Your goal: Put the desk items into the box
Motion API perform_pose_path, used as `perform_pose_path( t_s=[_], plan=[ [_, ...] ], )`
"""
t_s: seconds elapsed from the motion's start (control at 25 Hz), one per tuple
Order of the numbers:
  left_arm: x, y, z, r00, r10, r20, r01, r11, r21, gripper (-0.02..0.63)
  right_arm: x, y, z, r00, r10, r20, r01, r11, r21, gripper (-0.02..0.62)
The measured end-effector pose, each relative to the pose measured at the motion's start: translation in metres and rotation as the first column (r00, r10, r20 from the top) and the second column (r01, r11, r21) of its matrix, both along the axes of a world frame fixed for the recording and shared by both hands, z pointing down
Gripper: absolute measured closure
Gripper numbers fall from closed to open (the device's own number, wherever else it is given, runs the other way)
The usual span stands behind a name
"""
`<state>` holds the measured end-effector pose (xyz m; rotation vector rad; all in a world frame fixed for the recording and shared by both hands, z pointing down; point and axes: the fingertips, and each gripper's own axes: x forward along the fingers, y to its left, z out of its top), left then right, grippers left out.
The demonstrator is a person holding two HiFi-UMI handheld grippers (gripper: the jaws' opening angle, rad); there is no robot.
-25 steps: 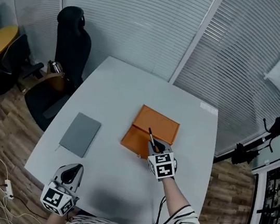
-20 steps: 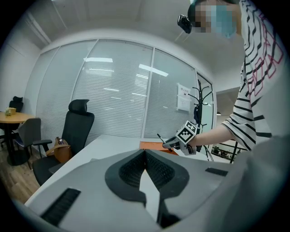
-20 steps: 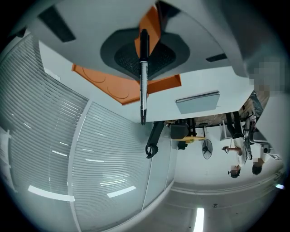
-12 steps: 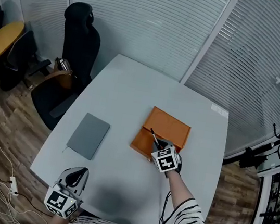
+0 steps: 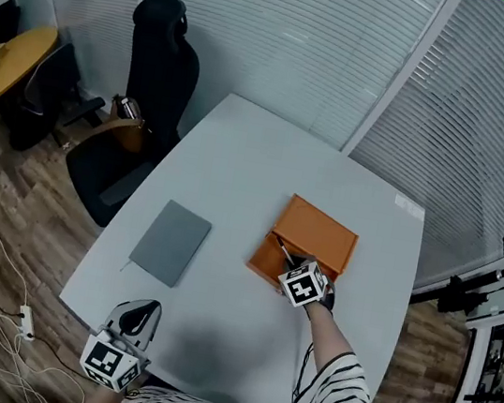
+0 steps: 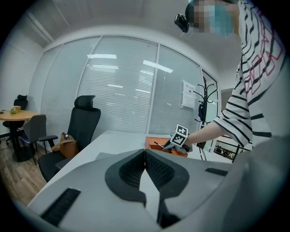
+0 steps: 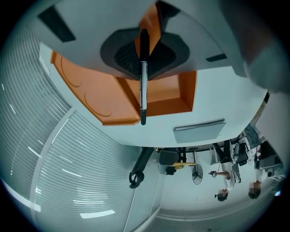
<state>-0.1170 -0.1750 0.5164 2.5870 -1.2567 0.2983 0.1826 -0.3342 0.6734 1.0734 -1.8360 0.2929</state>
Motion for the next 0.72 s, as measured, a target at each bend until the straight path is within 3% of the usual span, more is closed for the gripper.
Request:
perform_pose_path(
  t_s=[0.36, 0.72],
  plan=[
    [-0.007, -0.003, 0.005, 1.0, -0.021, 0.003, 0.021, 1.0, -0.013, 0.583, 0.01, -0.003, 0.024, 0.999, 0.005, -0.052, -0.01, 0.996, -0.091, 0.537],
    [-0.006, -0.004, 0.006, 0.999, -0.032, -0.004, 0.032, 0.999, -0.023, 0.583, 0.011, -0.004, 0.033, 0.999, -0.007, -0.041, 0.001, 0.989, -0.146, 0.537]
  ],
)
